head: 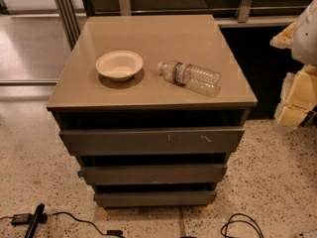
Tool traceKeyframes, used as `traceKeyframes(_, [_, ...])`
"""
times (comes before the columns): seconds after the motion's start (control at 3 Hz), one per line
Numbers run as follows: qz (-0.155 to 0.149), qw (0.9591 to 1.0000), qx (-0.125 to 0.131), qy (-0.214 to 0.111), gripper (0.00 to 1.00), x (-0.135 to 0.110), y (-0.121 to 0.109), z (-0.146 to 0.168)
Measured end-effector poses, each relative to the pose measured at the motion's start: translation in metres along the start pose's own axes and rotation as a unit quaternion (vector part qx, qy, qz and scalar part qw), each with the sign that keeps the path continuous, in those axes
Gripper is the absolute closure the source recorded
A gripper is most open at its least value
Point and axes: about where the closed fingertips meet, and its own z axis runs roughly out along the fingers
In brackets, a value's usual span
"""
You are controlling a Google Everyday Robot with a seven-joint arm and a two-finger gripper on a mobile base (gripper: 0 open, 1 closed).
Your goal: Open middle drawer
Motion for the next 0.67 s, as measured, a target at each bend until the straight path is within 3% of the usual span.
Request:
traceKeyframes(0.33, [0.000, 1.0000, 0.000, 0.000, 0.00, 0.0000, 0.0000, 0.0000])
traceKeyframes(0.67, [0.003, 0.9997, -0.002, -0.024, 0.00, -0.0037, -0.0041, 0.0084])
